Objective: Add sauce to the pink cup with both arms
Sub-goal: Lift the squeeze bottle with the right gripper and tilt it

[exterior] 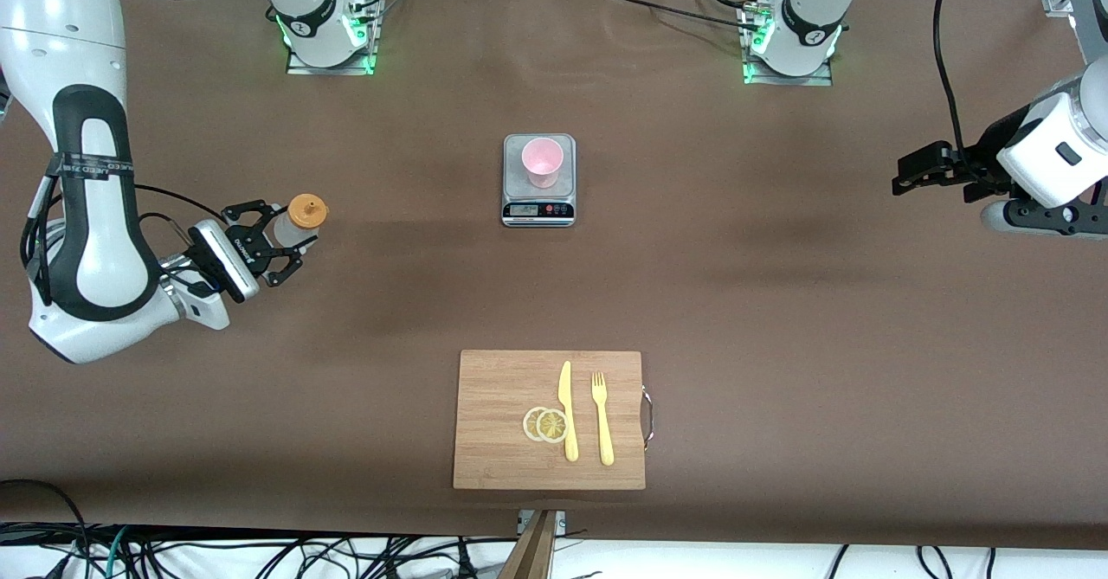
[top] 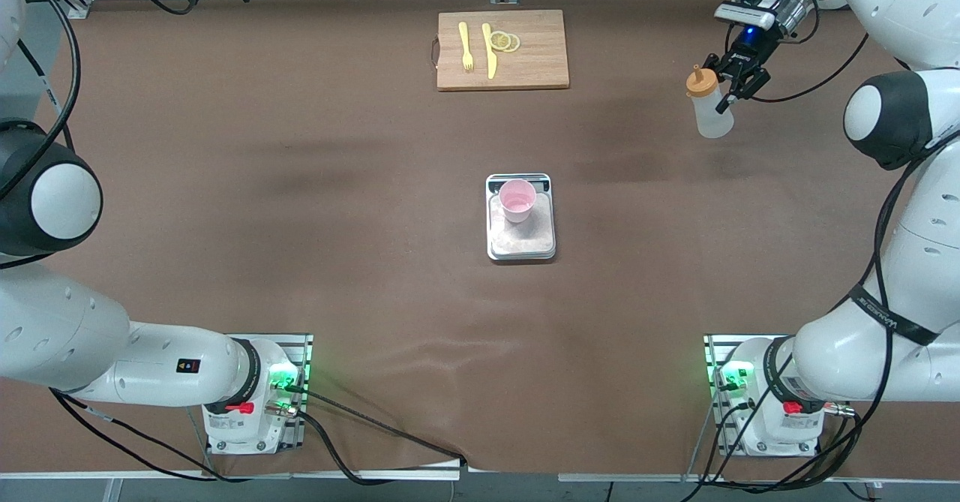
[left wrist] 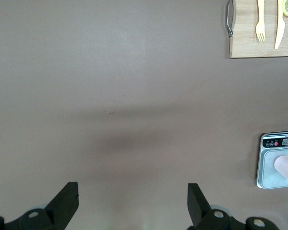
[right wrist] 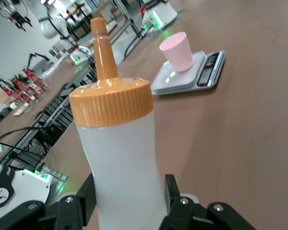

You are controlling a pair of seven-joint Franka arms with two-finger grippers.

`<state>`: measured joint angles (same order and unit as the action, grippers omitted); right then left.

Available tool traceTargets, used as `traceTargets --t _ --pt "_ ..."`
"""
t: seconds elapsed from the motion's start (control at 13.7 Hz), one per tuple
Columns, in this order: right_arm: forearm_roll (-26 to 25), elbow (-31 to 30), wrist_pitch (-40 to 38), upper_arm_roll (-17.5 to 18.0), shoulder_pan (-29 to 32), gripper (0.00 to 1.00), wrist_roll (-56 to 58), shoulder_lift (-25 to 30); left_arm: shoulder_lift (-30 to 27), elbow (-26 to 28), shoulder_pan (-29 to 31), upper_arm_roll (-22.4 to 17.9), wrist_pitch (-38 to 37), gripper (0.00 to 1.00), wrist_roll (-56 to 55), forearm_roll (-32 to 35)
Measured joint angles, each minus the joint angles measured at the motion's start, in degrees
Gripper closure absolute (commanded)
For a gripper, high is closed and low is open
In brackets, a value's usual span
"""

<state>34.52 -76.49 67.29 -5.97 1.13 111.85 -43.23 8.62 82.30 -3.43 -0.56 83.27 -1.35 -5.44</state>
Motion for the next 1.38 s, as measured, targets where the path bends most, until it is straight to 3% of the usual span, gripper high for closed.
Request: traceTargets --t 0.51,0.66,0.8,1.38 --pt "-5.06 -9.66 7.81 0.07 -6.33 0.39 -8.67 11.14 0.0 0.0 0.0 0.0 0.0 0.0 0.0 0.0" --pt "-7.22 -10.65 9.51 1.38 -7.43 0.39 -11.19 12.16 0.01 0.0 0.0 0.0 0.0 0.0 0.0 0.0" --pt "-8.54 -11.53 10.63 3.27 -7.83 0.59 -13.59 12.94 0.01 0.0 0.0 0.0 0.0 0.0 0.0 0.0" --pt "-10.83 -13.11 11.47 5.35 -8.28 0.56 -15.35 14.4 0.01 0.0 0.0 0.0 0.0 0.0 0.0 0.0"
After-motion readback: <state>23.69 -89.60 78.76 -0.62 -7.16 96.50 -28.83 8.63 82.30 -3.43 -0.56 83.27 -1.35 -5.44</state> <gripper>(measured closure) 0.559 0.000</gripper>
